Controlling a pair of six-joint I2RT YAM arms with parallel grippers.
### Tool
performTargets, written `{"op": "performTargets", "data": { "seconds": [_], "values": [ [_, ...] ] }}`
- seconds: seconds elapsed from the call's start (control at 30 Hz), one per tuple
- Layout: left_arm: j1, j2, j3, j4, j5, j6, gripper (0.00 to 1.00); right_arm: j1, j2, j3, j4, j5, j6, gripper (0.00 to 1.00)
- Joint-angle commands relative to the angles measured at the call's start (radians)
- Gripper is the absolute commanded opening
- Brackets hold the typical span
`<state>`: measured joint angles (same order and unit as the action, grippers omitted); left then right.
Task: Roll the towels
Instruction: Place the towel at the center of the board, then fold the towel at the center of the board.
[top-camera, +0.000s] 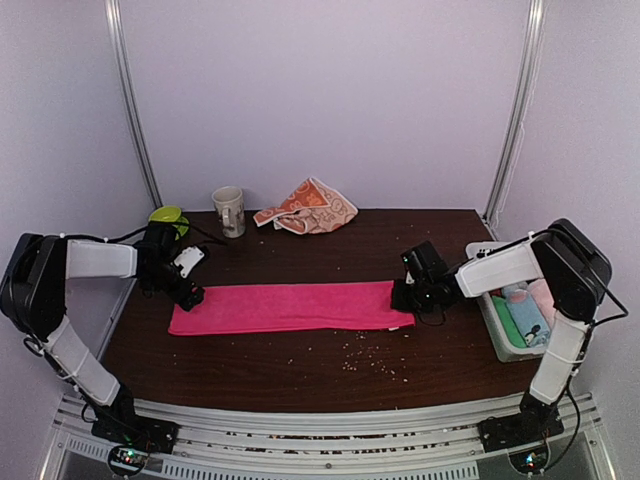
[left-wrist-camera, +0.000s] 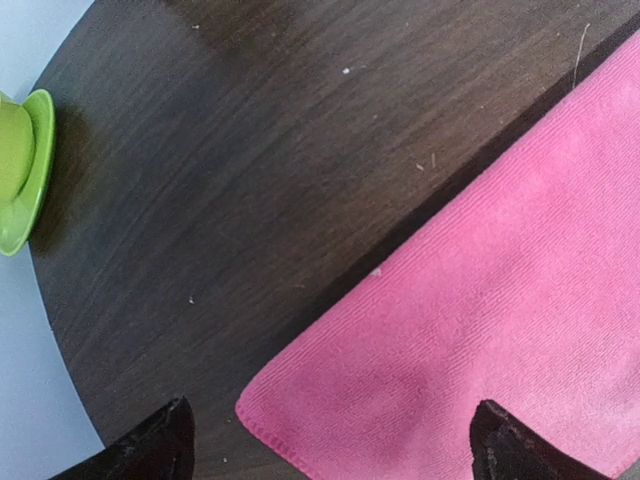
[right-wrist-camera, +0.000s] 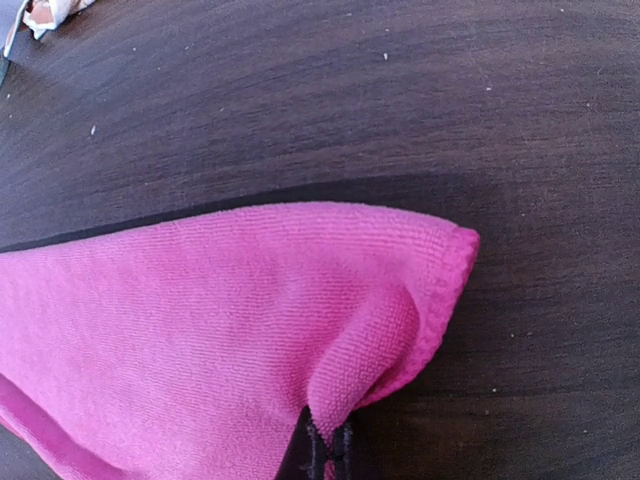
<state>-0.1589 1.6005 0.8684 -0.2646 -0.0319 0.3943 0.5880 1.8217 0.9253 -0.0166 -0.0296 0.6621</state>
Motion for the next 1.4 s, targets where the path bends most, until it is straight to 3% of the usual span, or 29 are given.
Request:
{"op": "performTargets", "data": {
  "seconds": [0.0, 0.27, 0.43, 0.57, 0.93, 1.37],
  "values": [
    [0.011, -0.052, -0.008, -0.017, -0.004, 0.014, 0.98, -0.002, 0.020, -0.004, -0.143, 0.023, -0.017, 0.00],
    [0.066, -0.098, -0.005, -0.042, 0.024, 0.027, 0.98, -0.125, -0.172, 0.067, -0.325, 0.120, -0.123, 0.00],
    [0.088, -0.111, -0.019, -0.047, 0.046, 0.029, 0.98, -0.224, -0.239, 0.139, -0.433, 0.091, -0.219, 0.00],
    [0.090, -0.114, -0.029, -0.046, 0.060, 0.023, 0.98, -0.234, -0.239, 0.225, -0.480, 0.027, -0.281, 0.00],
    [0.091, -0.105, -0.038, -0.050, 0.079, 0.019, 0.98, 0.108, -0.022, 0.557, -0.469, -0.064, -0.202, 0.00],
    [0.114, -0.107, -0.039, -0.042, 0.099, 0.013, 0.98, 0.312, 0.327, 0.982, -0.516, -0.080, -0.160, 0.00]
  ]
}}
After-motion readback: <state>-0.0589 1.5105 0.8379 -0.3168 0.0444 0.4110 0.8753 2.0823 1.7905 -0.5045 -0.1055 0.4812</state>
